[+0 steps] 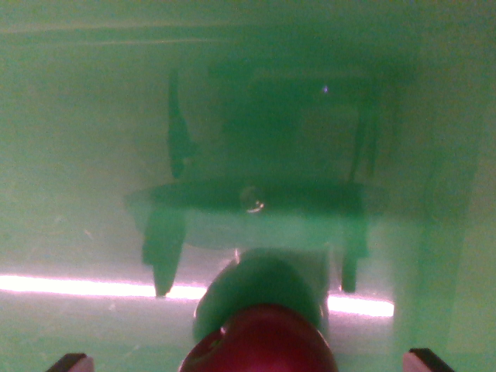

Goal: Pick fruit

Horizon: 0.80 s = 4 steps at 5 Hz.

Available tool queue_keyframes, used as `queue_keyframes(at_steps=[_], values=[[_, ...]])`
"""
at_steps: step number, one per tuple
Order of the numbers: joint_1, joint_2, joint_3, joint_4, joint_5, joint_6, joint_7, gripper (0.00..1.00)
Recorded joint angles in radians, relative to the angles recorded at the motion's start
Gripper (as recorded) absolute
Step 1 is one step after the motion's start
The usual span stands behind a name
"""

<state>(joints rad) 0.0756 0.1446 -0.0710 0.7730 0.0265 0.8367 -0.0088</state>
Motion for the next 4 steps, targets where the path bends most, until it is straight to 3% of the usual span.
queue_keyframes(at_steps=[4], values=[[0.0000, 0.005, 0.001, -0.030, -0.0016, -0.029, -0.002, 0.00]])
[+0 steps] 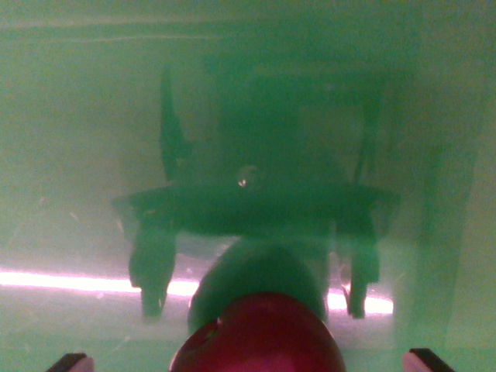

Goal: Pick fruit

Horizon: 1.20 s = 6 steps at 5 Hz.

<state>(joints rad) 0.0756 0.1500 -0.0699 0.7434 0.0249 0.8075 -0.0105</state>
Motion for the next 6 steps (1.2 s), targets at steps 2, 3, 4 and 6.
queue_keyframes(at_steps=[2, 3, 4, 6], values=[[0.0000, 0.001, 0.000, -0.005, -0.0003, -0.005, 0.000, 0.00], [0.0000, 0.001, 0.000, -0.005, -0.0003, -0.005, 0.000, 0.00], [0.0000, 0.001, 0.000, -0.005, -0.0003, -0.005, 0.000, 0.00], [0.0000, 0.001, 0.000, -0.005, -0.0003, -0.005, 0.000, 1.00]])
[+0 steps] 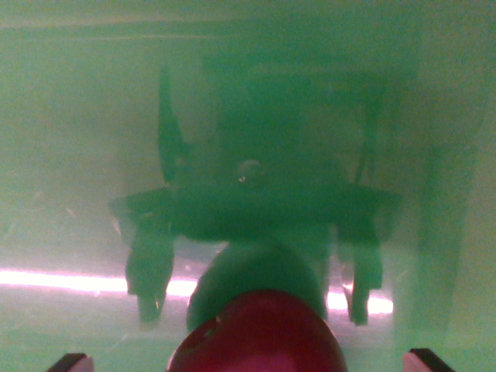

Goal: Pick fruit

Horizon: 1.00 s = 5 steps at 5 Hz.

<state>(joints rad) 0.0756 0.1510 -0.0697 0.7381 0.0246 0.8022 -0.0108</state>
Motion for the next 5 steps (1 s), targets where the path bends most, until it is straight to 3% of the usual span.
queue_keyframes(at_steps=[5], values=[[0.0001, -0.006, 0.000, 0.007, -0.0005, 0.013, 0.000, 1.00]])
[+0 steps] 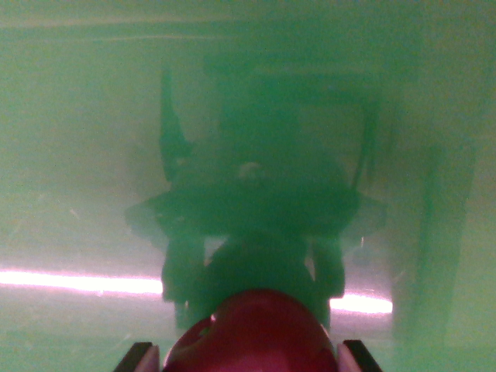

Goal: Pick fruit

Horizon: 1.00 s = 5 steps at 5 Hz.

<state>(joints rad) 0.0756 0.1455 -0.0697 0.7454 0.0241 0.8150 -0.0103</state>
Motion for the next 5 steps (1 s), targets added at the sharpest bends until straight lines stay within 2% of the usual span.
queue_keyframes(at_steps=[1, 2, 3, 4, 5], values=[[0.0000, 0.000, 0.000, 0.000, 0.0000, 0.000, 0.000, 1.00], [0.0001, -0.007, 0.000, 0.009, -0.0006, 0.016, 0.001, 1.00], [0.0001, -0.007, 0.000, 0.009, -0.0006, 0.016, 0.001, 1.00], [0.0002, -0.017, 0.000, 0.022, -0.0014, 0.039, 0.001, 1.00], [0.0002, -0.017, 0.000, 0.022, -0.0014, 0.039, 0.001, 1.00]])
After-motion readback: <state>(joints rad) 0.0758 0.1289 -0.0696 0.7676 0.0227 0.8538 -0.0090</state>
